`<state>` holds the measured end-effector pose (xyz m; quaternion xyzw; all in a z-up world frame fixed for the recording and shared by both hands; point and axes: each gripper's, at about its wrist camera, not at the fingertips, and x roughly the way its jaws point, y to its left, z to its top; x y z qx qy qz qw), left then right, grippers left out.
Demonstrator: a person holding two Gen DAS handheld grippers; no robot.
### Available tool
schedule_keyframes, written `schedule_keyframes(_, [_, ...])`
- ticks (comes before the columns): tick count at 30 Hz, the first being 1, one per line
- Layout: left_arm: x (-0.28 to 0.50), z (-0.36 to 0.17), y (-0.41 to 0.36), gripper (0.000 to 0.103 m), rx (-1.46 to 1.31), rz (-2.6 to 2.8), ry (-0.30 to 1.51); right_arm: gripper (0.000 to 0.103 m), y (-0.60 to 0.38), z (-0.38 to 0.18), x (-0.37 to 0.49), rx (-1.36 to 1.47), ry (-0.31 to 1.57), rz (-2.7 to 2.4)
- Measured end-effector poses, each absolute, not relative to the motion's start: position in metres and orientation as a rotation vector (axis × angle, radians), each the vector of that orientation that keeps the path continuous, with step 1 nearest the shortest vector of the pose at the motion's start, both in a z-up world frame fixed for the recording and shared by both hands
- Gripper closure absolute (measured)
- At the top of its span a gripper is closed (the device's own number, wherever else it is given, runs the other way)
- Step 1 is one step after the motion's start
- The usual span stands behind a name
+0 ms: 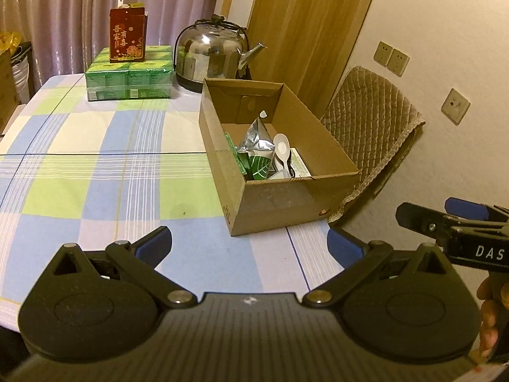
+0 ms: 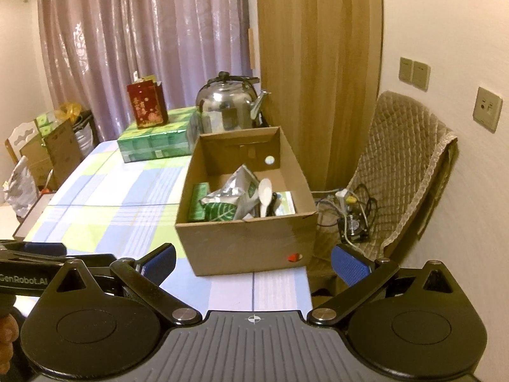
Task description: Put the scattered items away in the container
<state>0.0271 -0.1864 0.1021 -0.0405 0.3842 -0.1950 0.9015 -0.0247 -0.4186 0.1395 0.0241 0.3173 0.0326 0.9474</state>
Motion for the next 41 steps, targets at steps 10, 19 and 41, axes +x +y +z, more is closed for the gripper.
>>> schedule_keyframes(10, [0.015,0.097,-0.177,0.001,-0.095,-0.398,0.798,0.002,-0.406,0.136,-0.04,0.048,0.649,0.068])
schedule_keyframes(19, [0.013,0.096,-0.176,0.001,-0.096,-0.396,0.797,0.002,-0.401,0.137,-0.042,0.032,0.646,0.074])
schedule_keyframes(41, [0.018,0.081,-0.181,0.001,-0.089,-0.418,0.817,0.002,-0.408,0.118,-0.043,0.047,0.687,0.06])
